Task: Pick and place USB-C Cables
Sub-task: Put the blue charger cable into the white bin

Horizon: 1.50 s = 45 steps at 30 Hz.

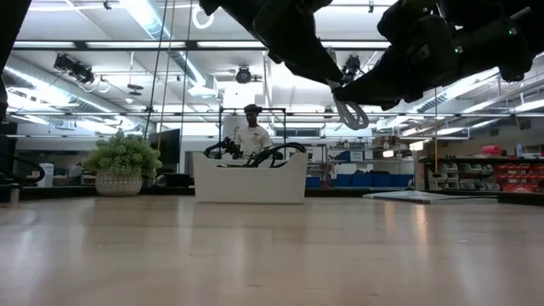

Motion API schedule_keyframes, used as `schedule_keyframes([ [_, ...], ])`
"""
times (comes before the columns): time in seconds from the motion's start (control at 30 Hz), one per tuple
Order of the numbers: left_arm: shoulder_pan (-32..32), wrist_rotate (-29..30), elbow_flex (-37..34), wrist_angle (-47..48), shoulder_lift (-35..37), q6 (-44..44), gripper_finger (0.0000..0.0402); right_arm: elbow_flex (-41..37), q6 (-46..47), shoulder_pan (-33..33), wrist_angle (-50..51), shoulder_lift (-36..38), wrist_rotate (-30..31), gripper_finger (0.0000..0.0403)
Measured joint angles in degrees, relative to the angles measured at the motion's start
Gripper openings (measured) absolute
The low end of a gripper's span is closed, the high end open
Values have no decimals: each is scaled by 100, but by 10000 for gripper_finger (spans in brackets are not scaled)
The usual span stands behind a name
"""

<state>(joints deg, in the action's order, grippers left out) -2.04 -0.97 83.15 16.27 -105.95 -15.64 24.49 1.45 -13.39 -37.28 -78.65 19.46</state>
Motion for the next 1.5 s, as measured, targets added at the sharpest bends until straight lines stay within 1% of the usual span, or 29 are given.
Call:
schedule_keyframes([
  [0.2, -2, -15, 0, -6, 0, 31, 166, 0, -2, 0, 2, 0, -150, 32],
  [0.4, -4, -31, 0, -17, 0, 40, 96, 0, 103, 4, 4, 0, -173, 56],
  [0.6, 0, 22, 0, 1, -2, 45, 92, 0, 606, 2, 93, 0, -105, 95],
  [0.7, -5, 254, 0, 161, 36, -5, 94, 2, 800, 2, 285, 4, -103, 120],
  [0.77, -4, 492, 0, 377, 134, -74, 98, 2, 968, 2, 585, 116, -101, 136],
  [0.93, 88, 844, 9, 1044, 565, -148, 97, 124, 1148, 83, 1757, 868, -129, 165],
  [1.0, 161, 953, 7, 1399, 705, -122, 96, 219, 1114, 159, 2177, 1311, -126, 170],
  [1.07, 256, 1032, 11, 1626, 806, -38, 97, 332, 961, 239, 2540, 1756, -105, 171],
  [1.13, 382, 1043, 9, 2058, 859, 28, 100, 413, 757, 306, 2823, 2265, -106, 170],
  [1.27, 655, 1068, 4, 2716, 848, 179, 102, 468, 401, 358, 3111, 3316, -105, 170],
  [1.33, 765, 1154, 4, 2850, 848, 194, 102, 468, 280, 362, 3221, 3786, -96, 170],
  [1.43, 890, 1461, 4, 2954, 846, 192, 103, 468, 197, 367, 3309, 4325, -94, 170],
  [1.5, 973, 1733, 4, 2951, 846, 192, 103, 468, 177, 367, 3309, 4522, -90, 170],
])
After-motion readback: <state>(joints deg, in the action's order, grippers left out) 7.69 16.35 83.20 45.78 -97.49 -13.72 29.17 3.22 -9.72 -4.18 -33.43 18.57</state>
